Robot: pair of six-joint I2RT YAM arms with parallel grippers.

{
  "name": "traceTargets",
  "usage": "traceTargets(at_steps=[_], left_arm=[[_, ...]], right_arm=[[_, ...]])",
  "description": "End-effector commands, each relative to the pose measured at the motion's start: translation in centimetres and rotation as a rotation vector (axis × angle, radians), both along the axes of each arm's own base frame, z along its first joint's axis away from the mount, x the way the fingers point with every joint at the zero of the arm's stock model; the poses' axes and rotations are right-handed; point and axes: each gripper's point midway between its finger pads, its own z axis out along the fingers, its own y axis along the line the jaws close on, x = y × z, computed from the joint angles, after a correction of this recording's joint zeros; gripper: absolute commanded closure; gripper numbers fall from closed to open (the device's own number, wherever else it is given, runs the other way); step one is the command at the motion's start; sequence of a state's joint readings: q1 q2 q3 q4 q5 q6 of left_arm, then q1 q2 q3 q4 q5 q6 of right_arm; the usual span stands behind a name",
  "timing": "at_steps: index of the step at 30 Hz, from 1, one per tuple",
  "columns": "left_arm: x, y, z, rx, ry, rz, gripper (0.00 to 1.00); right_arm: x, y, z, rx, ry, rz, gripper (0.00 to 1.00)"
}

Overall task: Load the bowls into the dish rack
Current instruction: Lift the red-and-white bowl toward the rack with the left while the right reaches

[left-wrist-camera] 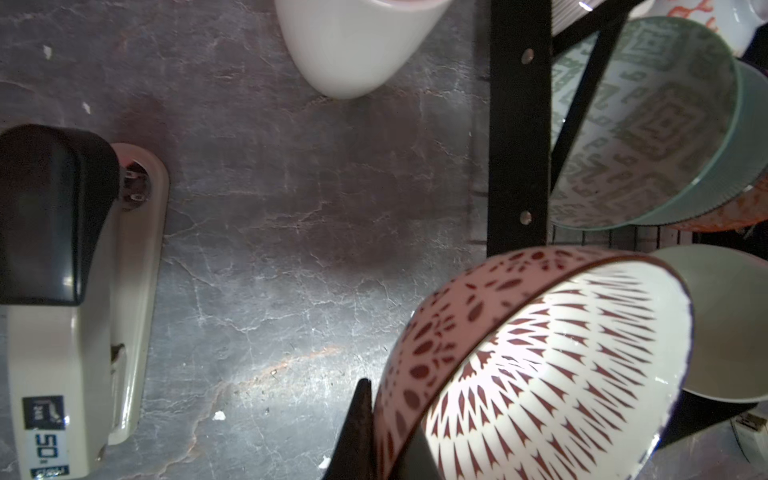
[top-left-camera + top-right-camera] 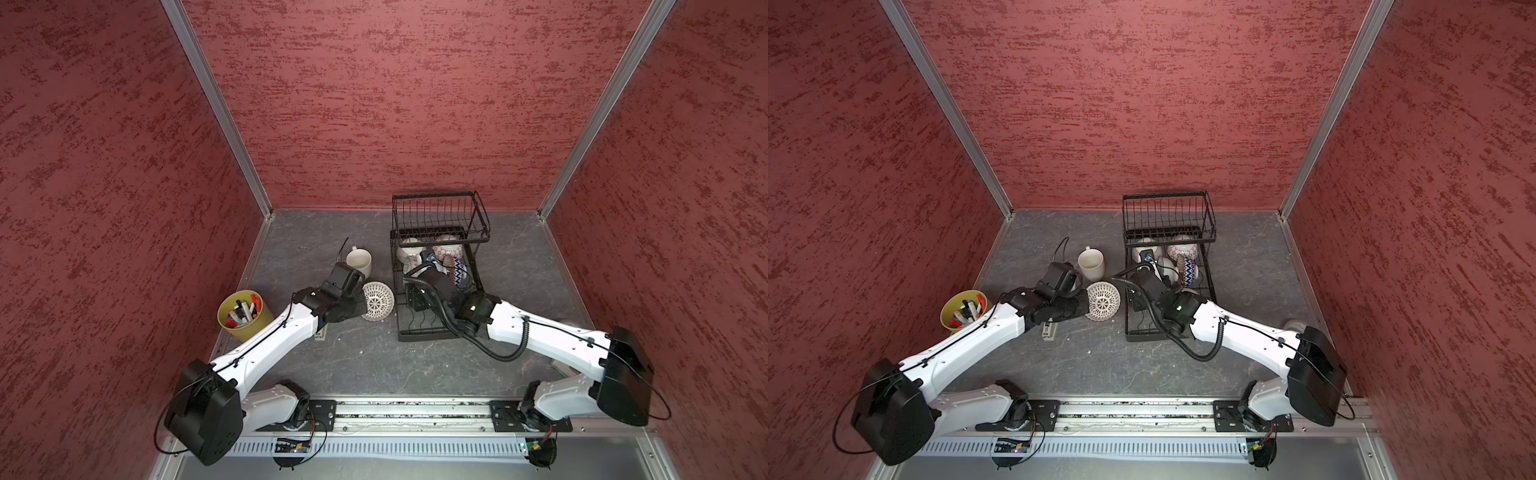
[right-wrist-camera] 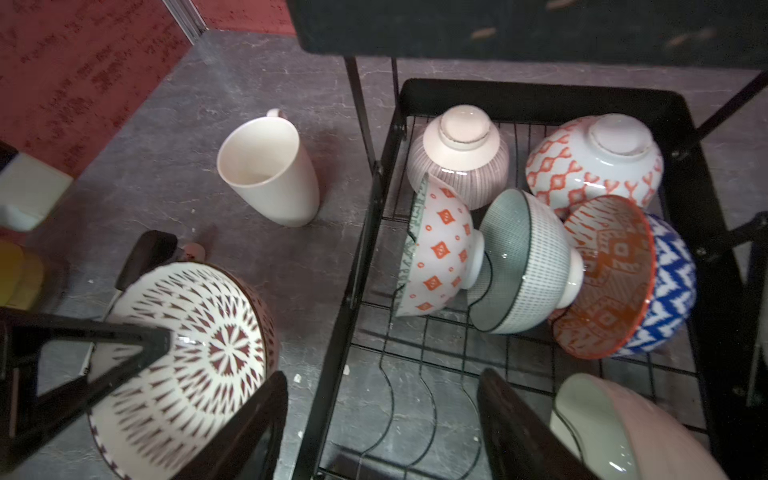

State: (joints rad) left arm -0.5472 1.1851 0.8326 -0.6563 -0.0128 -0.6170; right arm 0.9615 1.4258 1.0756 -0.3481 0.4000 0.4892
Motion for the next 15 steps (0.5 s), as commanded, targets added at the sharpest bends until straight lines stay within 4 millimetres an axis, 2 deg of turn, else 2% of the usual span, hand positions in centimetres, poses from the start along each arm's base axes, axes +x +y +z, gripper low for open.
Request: traceTargets(at_steps=[1,2,4,8,15], left_arm=[[0.3,-0.8,2.6,-0.029,-0.066,0.000,1.00],[0.3,-0.9,2.9,-0.031,-0.074,-0.005,1.00],[0.4,-1.3,3.5,-0.039,-0.085,-0.012,1.00],[0.6,-2.0,3.8,-0.041,-0.091,-0.025,1.00],[1.1,-2.9,3.6,-0.034,-0.086,-0.045,1.00]], right_arm=[[-0.6,1.9,0.4,0.047,0.042,0.067,0.32],[-0.7,2.2,0.6,0.056,0.046,0.078,0.34],[-0.9,3.0,-0.5,0.050,0.082,0.107,0.39],[-1.5,4.0,-0.6,0.076,0.112,0.154,0.46],[-2.0,4.1,-0.9,0.085,0.136,0.167,0.48]])
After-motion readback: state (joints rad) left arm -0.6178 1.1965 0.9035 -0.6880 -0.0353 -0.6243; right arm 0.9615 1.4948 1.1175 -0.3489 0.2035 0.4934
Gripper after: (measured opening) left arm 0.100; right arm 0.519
